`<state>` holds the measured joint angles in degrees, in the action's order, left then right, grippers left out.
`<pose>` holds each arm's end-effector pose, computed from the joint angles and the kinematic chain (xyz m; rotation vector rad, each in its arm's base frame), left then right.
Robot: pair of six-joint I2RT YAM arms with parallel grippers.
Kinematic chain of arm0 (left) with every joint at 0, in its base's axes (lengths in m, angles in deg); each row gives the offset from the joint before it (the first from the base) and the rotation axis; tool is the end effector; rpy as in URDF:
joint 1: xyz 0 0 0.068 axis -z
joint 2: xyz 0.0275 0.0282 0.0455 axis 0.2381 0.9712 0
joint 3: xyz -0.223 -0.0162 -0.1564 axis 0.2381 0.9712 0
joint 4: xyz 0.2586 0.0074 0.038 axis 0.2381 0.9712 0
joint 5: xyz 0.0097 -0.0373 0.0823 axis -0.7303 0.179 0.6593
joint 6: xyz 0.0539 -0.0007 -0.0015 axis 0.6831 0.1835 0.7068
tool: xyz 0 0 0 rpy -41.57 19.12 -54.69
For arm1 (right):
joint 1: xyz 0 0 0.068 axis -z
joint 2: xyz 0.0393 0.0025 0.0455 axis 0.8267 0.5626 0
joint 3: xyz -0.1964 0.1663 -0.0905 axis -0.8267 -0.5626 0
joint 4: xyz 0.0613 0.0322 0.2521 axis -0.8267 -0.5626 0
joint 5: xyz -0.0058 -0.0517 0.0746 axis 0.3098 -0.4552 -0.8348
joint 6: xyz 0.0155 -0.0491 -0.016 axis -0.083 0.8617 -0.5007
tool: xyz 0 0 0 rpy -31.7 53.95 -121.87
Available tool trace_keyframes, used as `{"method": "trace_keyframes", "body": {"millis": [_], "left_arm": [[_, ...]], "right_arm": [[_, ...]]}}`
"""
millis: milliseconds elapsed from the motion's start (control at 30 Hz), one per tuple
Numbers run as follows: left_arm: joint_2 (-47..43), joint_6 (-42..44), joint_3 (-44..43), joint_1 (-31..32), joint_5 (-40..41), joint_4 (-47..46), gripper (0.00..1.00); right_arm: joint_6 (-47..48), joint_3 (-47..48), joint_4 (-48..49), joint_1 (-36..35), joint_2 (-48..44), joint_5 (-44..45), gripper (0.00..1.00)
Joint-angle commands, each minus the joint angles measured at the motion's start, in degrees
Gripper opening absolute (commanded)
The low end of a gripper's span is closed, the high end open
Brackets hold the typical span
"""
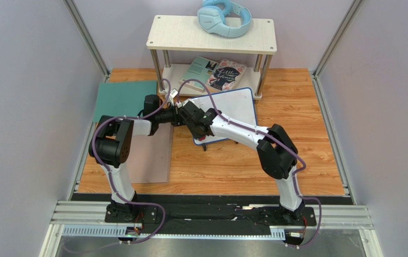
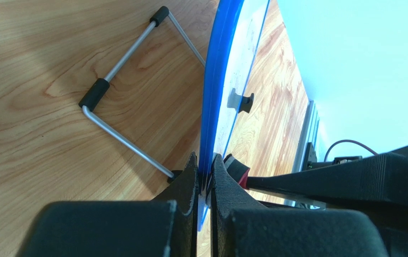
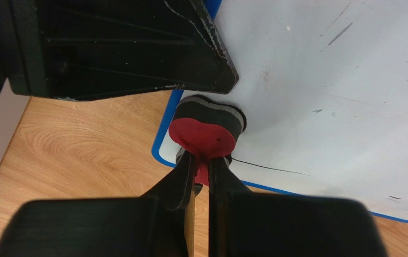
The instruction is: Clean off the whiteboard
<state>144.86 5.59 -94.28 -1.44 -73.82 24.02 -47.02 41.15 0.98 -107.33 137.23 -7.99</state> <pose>0.3623 -0.1087 0.1539 0.2244 2.1172 -1.4586 0.2826 0.3397 0.2186 -0.8088 2.4447 0.0145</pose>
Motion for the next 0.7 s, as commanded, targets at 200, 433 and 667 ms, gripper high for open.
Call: {"method": "trace_keyframes", "body": {"millis": [200, 433, 667], "left_arm": [[0.2, 1.0, -0.1, 0.2, 2.0, -1.5, 0.00], [0.2, 1.0, -0.1, 0.2, 1.9, -1.6, 0.00], [0.2, 1.0, -0.1, 0.2, 1.9, -1.6, 0.00]], "right_arm": [[-4.4, -15.2, 13.1, 2.9, -5.7, 7.6, 0.00], [-6.6, -20.7, 17.6, 4.9, -11.5, 16.4, 0.00], [-7.6, -19.9, 15.6, 8.6, -12.9, 16.8, 0.00]]}}
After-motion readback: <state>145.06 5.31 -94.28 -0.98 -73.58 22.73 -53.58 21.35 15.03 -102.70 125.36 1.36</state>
